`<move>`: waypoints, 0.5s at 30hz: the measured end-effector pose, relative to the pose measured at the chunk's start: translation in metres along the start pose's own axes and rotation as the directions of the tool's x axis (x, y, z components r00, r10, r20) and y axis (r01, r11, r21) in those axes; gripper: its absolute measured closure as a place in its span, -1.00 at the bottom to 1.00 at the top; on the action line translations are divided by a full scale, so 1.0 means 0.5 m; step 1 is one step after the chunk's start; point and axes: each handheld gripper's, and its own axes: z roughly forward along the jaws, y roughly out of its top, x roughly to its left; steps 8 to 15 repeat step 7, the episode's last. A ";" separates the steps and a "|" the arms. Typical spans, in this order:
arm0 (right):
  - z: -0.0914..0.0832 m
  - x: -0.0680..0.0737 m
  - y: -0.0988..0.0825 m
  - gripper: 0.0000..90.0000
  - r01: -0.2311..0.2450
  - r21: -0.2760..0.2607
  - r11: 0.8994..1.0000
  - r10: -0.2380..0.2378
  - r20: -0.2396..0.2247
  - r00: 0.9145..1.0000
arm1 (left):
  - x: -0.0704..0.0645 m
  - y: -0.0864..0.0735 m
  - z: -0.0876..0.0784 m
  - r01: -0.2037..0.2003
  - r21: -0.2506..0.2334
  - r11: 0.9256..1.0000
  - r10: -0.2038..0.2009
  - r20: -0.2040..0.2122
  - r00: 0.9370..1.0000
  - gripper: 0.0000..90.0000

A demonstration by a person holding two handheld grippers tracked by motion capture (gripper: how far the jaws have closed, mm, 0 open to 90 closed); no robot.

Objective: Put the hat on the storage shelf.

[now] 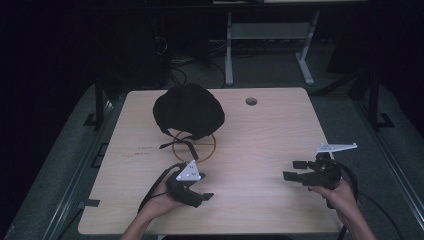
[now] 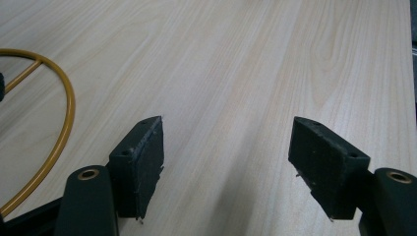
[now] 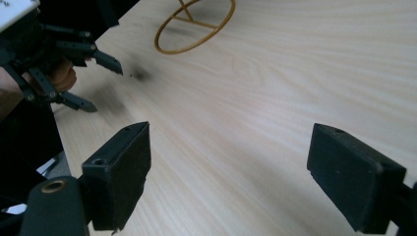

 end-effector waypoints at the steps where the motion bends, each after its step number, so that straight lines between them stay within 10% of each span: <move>1: 0.000 0.002 -0.006 -0.64 -0.005 0.003 1.000 0.005 0.002 1.000 | 0.000 0.000 0.000 0.002 -0.003 1.000 -0.002 0.000 1.000 -0.35; 15: 0.006 0.013 -0.046 -0.64 0.012 0.012 1.000 -0.012 0.009 1.000 | -0.003 0.002 0.005 -0.001 -0.006 1.000 0.001 0.001 1.000 -0.35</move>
